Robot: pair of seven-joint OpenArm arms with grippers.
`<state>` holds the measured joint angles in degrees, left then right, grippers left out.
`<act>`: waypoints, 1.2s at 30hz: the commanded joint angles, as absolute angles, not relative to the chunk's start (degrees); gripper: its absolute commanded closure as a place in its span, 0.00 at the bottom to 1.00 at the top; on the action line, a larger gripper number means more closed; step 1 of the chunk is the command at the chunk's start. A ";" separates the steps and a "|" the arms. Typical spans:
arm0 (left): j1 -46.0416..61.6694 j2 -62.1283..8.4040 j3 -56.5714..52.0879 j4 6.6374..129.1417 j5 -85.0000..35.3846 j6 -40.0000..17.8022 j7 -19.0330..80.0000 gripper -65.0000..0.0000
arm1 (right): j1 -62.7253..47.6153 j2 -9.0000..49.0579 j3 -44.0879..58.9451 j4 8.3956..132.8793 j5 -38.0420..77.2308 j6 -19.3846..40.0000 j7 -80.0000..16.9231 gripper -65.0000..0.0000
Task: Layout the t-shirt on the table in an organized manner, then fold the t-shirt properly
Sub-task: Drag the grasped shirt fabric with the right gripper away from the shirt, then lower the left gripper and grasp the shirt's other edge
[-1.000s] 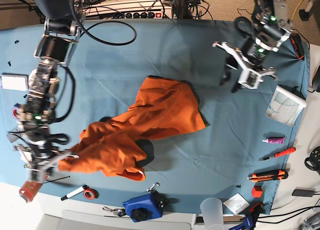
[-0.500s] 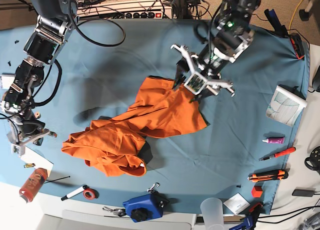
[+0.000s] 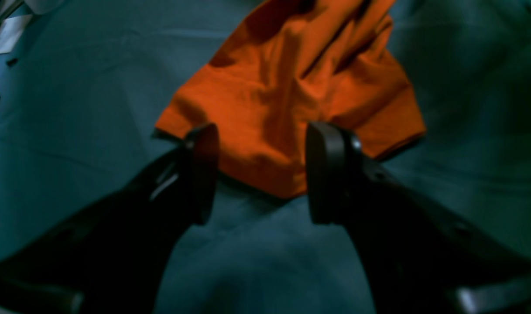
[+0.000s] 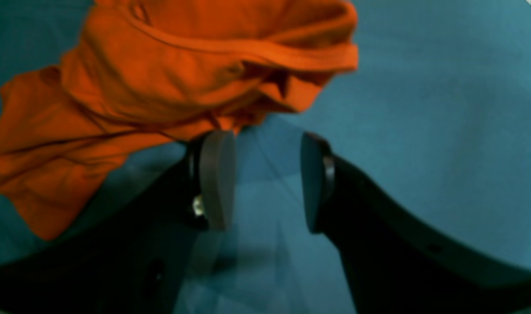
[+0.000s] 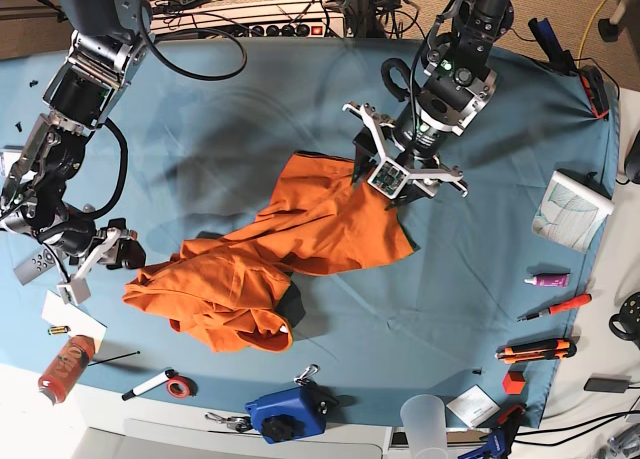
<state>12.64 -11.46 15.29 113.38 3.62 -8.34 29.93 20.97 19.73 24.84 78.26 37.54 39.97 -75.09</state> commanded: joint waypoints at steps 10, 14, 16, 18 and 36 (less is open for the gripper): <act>12.10 -11.42 15.20 114.37 3.46 -8.12 28.69 0.50 | 22.68 20.32 25.06 78.98 30.57 37.69 -61.49 0.61; 12.08 -11.42 15.20 114.37 3.44 -8.12 28.69 0.50 | 22.72 18.50 24.64 78.91 30.50 37.36 -60.31 0.61; 12.08 -11.42 15.25 114.37 3.44 -8.12 28.67 0.50 | 22.92 17.43 23.22 77.78 30.26 36.34 -59.64 0.61; 12.10 -11.42 15.25 114.37 3.44 -8.12 28.69 0.50 | 23.33 16.80 21.17 75.42 29.10 35.68 -57.04 0.61; 12.53 -11.42 15.25 114.37 3.40 -8.14 29.10 0.50 | 31.22 13.15 11.64 67.11 13.91 26.52 -51.03 1.00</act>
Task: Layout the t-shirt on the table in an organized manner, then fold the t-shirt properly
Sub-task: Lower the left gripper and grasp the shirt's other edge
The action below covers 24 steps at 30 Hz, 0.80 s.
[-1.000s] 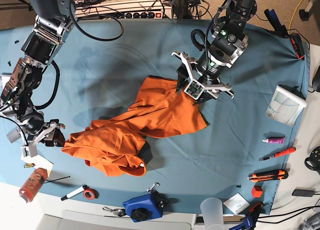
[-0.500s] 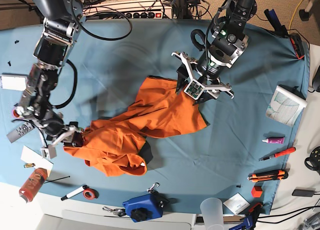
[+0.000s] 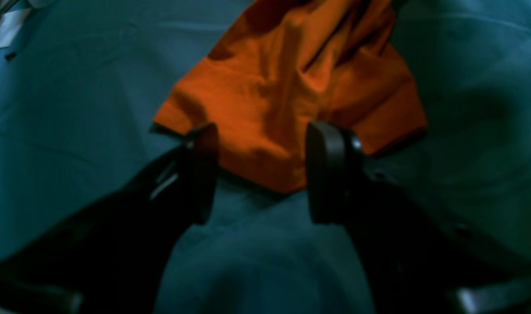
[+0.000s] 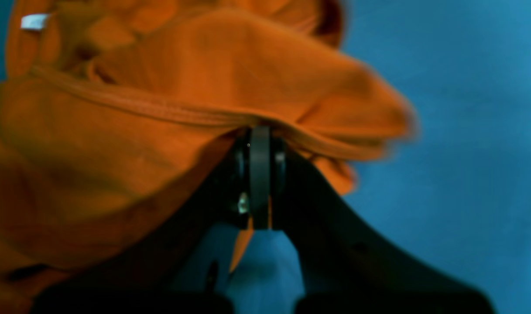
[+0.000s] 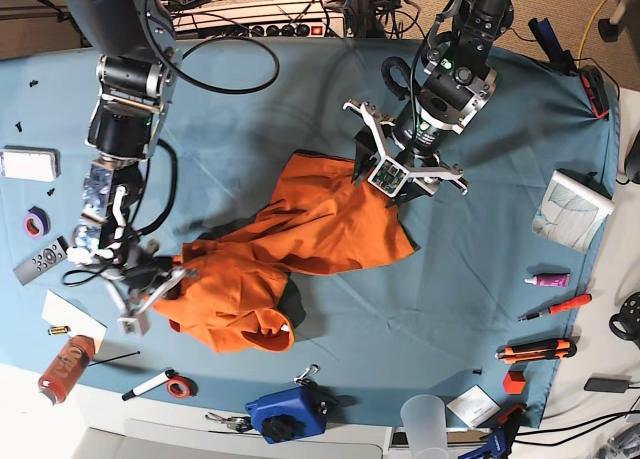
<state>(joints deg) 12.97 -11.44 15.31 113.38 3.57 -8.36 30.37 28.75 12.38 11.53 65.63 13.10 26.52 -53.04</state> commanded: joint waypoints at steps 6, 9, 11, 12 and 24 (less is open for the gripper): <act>11.49 -11.44 15.25 114.19 2.76 -10.44 28.58 0.50 | 32.64 13.37 19.99 75.79 14.35 26.59 -51.13 1.00; 8.80 -11.49 15.25 112.44 2.81 -13.89 28.16 0.50 | 33.01 13.34 23.68 75.75 15.14 26.85 -52.36 1.00; 5.17 -11.49 15.25 109.27 2.79 -15.22 27.77 0.50 | 32.67 13.34 24.84 75.70 15.97 27.86 -53.19 1.00; 2.94 -11.46 15.25 107.09 2.79 -15.40 27.75 0.50 | 32.42 13.37 24.93 75.70 16.03 28.05 -53.10 1.00; -24.93 -11.60 15.25 75.31 -9.56 -25.63 39.81 0.50 | 30.15 13.37 24.82 75.70 14.90 28.05 -52.90 1.00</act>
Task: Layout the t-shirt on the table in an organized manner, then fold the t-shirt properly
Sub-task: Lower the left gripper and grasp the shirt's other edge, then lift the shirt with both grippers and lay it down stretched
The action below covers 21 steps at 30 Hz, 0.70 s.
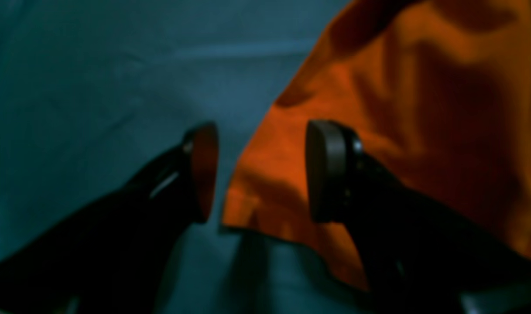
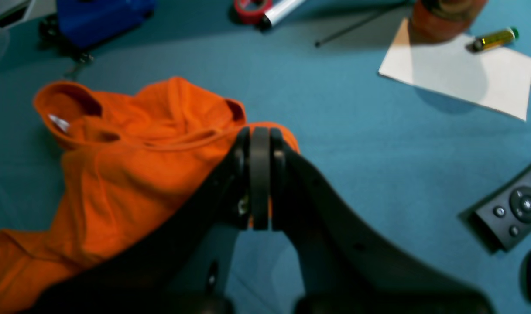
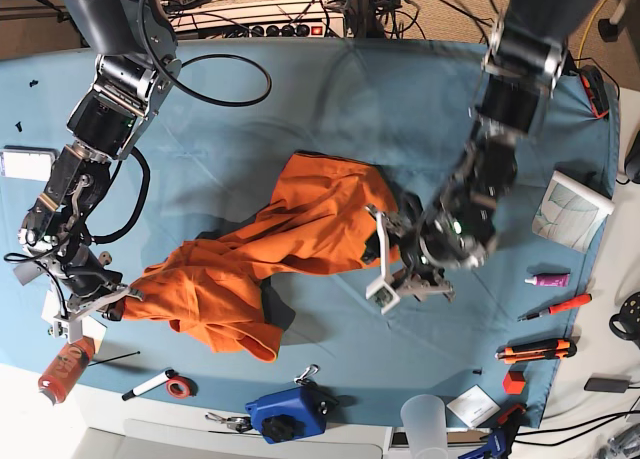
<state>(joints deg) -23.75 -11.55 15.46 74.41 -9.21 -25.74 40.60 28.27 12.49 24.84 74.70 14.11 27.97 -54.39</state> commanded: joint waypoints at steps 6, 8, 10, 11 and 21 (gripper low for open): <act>-30.87 -11.62 15.25 63.40 -13.50 -27.86 46.26 0.50 | 30.15 14.31 24.82 75.70 14.94 28.05 -53.19 1.00; -31.31 -11.60 15.25 60.47 -15.99 -30.15 48.75 0.50 | 30.15 14.76 24.82 75.70 14.94 28.05 -53.17 1.00; -31.11 -11.60 15.25 58.87 -18.20 -30.96 50.39 0.50 | 30.15 15.25 24.82 75.70 14.94 28.05 -53.17 1.00; -30.94 -11.57 15.25 58.43 -19.66 -31.24 51.18 0.50 | 30.15 15.44 24.82 75.70 14.94 28.05 -53.17 1.00; -31.62 -11.44 15.25 59.00 -38.15 -31.38 63.31 1.00 | 30.17 16.93 24.82 75.70 14.96 28.05 -53.06 1.00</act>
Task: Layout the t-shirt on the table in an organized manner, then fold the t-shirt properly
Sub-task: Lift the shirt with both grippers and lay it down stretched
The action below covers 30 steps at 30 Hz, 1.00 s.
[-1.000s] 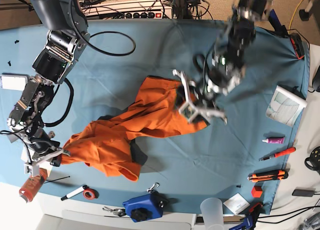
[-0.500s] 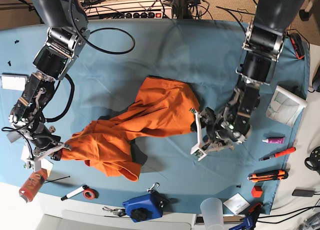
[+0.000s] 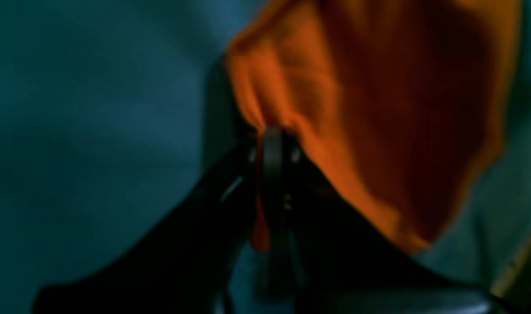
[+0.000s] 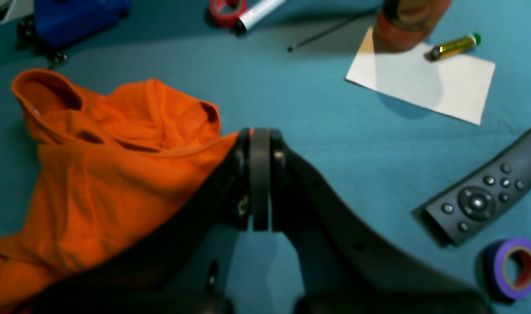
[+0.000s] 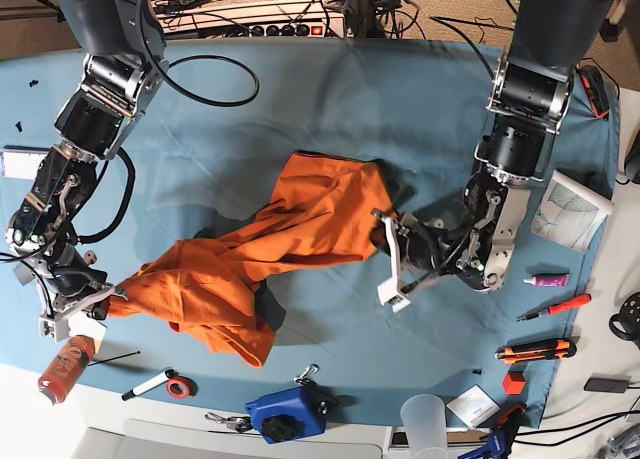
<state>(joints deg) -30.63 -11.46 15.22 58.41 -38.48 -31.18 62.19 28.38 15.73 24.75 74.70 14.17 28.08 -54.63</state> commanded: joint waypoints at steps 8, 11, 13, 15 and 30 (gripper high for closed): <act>-37.56 -14.00 15.18 63.48 -39.00 -24.69 63.44 1.00 | 31.05 19.57 24.82 75.70 16.27 28.03 -48.42 1.00; -43.83 -17.04 15.18 63.72 -38.76 -24.67 63.18 1.00 | 32.45 20.01 24.82 75.70 16.23 27.99 -45.78 1.00; -48.12 -18.94 15.20 63.70 -37.10 -24.58 61.95 1.00 | 34.15 19.84 24.80 75.66 16.27 27.99 -45.41 1.00; -52.49 -20.38 15.20 63.59 -34.61 -24.34 60.80 1.00 | 36.29 19.66 24.80 75.64 16.36 27.99 -45.41 1.00; -73.82 -24.03 15.20 60.10 -39.59 -22.94 70.83 1.00 | 48.40 20.03 25.39 75.64 19.33 26.70 -51.13 1.00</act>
<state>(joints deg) -71.42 -23.49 15.66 59.51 -39.94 -23.33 71.07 46.15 18.87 25.23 74.70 18.94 26.98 -53.19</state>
